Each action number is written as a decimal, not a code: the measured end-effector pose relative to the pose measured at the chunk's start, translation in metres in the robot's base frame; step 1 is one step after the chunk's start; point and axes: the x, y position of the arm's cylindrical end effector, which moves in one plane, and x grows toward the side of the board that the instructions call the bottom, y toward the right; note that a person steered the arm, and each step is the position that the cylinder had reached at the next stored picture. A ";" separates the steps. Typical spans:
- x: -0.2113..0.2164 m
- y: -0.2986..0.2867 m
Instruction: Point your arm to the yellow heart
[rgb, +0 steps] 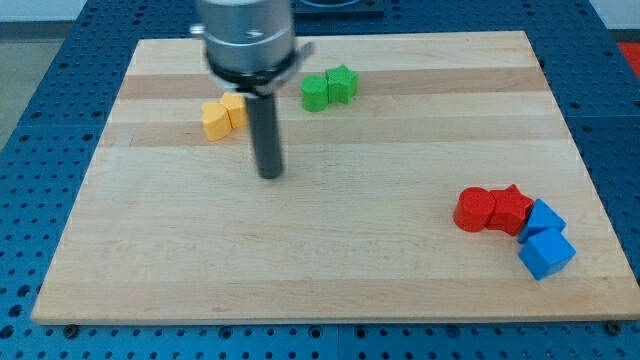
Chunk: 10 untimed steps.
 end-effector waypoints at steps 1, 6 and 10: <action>0.000 -0.057; -0.083 -0.068; -0.021 0.057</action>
